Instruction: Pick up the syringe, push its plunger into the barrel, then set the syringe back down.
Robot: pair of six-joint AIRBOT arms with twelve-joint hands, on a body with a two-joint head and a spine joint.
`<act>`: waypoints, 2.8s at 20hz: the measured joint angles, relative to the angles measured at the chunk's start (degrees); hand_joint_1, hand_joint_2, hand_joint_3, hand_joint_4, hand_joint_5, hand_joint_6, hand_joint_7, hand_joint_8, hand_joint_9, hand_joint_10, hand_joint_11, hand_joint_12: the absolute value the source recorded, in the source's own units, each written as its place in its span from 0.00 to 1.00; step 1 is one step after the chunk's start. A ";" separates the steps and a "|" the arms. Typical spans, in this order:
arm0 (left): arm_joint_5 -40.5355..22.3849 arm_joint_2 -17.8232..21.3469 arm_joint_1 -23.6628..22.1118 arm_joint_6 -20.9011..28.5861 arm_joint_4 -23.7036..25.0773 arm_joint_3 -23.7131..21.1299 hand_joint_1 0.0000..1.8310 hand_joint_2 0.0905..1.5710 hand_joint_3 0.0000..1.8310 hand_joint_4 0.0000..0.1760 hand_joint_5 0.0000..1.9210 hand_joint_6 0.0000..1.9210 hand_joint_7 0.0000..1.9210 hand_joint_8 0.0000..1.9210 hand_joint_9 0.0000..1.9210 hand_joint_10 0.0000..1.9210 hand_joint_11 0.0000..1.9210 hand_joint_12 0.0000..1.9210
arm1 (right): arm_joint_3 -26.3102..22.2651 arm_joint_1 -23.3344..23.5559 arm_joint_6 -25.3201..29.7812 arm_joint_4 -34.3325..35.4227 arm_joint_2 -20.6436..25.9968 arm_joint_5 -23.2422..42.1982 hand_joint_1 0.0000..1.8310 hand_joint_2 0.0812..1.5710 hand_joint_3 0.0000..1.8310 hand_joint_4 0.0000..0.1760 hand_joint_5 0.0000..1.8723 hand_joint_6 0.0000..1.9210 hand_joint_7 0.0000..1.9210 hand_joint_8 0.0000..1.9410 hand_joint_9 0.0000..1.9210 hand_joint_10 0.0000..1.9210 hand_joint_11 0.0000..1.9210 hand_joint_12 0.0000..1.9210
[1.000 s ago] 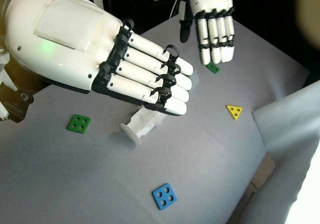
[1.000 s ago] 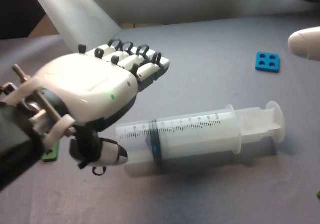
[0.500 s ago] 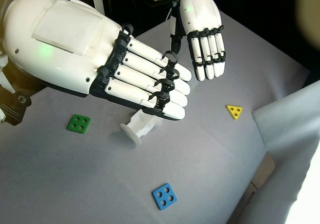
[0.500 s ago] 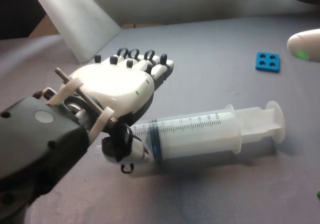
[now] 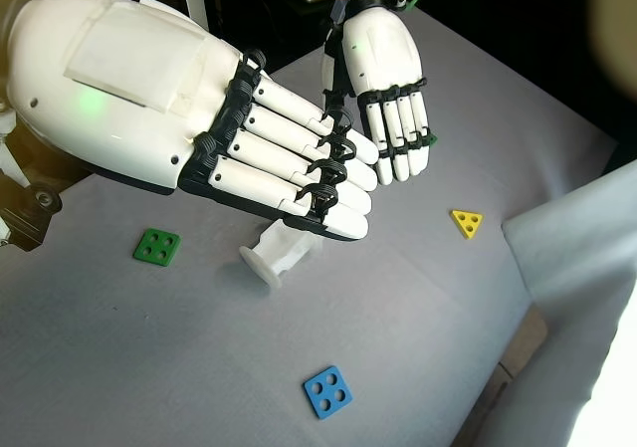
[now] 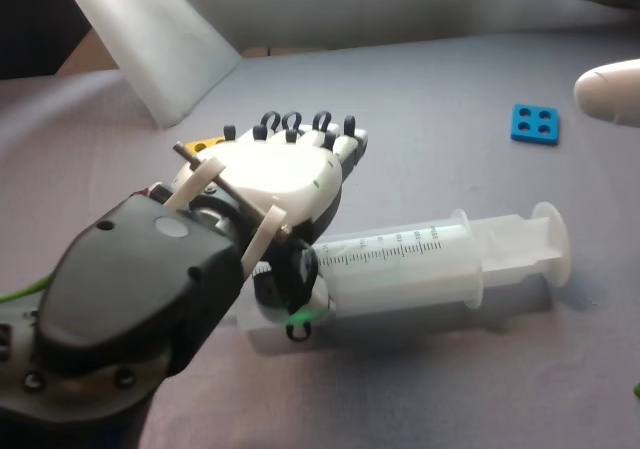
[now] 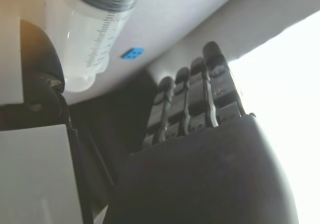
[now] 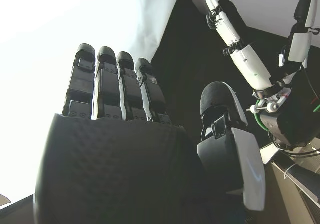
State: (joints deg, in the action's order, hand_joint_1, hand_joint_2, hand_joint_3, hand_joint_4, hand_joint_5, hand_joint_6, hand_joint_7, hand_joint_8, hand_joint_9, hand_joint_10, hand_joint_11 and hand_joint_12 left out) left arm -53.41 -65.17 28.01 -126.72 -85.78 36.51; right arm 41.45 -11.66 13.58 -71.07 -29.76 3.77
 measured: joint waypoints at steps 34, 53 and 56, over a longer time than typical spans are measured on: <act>-6.56 -16.13 8.02 2.36 3.93 10.38 0.70 0.57 0.00 0.00 0.01 0.00 0.00 0.00 0.02 0.00 0.00 0.18 | 0.00 -0.04 -0.02 0.00 -0.02 0.02 0.00 0.86 0.00 0.00 0.04 0.00 0.03 0.00 0.03 0.00 0.00 0.08; -7.82 -17.84 9.29 2.95 6.54 13.00 0.59 0.71 0.00 0.00 0.28 0.01 0.31 0.01 0.32 0.02 0.10 0.48 | 0.00 -0.04 -0.04 0.00 -0.02 0.00 0.00 0.86 0.00 0.00 0.03 0.00 0.02 0.00 0.03 0.00 0.00 0.14; -8.00 -17.81 9.31 3.10 6.80 12.98 0.72 0.73 0.00 0.00 0.36 0.51 0.47 0.42 0.44 0.55 0.18 0.60 | 0.00 -0.04 -0.04 0.00 -0.02 0.02 0.00 0.86 0.00 0.00 0.02 0.00 0.02 0.00 0.02 0.00 0.00 0.13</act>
State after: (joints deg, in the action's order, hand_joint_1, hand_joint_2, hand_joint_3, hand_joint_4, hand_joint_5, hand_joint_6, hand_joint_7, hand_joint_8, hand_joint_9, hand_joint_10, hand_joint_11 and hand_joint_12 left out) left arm -61.41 -82.98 37.32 -123.61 -78.98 49.50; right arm 41.45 -11.70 13.54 -71.07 -29.78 3.79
